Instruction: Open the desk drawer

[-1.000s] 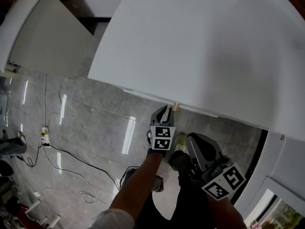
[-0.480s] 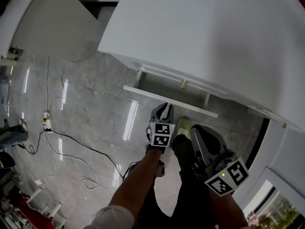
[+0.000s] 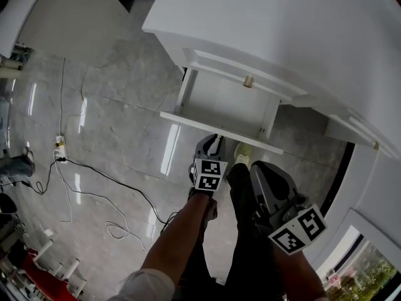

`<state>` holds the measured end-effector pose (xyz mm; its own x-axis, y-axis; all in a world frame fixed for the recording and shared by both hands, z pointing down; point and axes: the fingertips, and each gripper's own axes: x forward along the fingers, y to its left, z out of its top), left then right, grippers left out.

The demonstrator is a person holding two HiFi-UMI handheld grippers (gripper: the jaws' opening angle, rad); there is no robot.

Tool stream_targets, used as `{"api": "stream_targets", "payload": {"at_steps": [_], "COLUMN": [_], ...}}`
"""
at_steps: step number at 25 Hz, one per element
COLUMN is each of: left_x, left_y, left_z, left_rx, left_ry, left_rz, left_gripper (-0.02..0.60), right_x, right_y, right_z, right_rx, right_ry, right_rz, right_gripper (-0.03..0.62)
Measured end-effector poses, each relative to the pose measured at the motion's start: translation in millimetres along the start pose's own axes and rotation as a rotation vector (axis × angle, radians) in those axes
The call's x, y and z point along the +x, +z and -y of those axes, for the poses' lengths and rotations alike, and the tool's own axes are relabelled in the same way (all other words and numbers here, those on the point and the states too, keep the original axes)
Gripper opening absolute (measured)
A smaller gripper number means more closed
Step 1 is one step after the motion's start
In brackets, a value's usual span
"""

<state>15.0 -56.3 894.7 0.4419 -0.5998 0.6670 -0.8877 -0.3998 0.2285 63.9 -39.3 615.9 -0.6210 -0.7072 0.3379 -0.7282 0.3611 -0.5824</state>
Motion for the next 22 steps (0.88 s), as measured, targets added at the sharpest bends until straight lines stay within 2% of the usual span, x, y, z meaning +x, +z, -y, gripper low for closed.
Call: {"api": "stream_targets", "payload": {"at_steps": [10, 22], "left_x": [-39, -65], "left_y": [-43, -67], "left_z": [7, 13], "left_rx": [-0.001, 0.02], "left_ry": [-0.005, -0.015], "left_rz": [-0.041, -0.084], "left_gripper": [0.081, 0.081], "right_x": [-17, -32], "right_y": [-21, -28], "right_z": [-24, -42], "right_rx": [-0.002, -0.012], "right_ry": [-0.001, -0.002], "right_rz": [-0.022, -0.025], "right_gripper": [0.018, 0.018]}}
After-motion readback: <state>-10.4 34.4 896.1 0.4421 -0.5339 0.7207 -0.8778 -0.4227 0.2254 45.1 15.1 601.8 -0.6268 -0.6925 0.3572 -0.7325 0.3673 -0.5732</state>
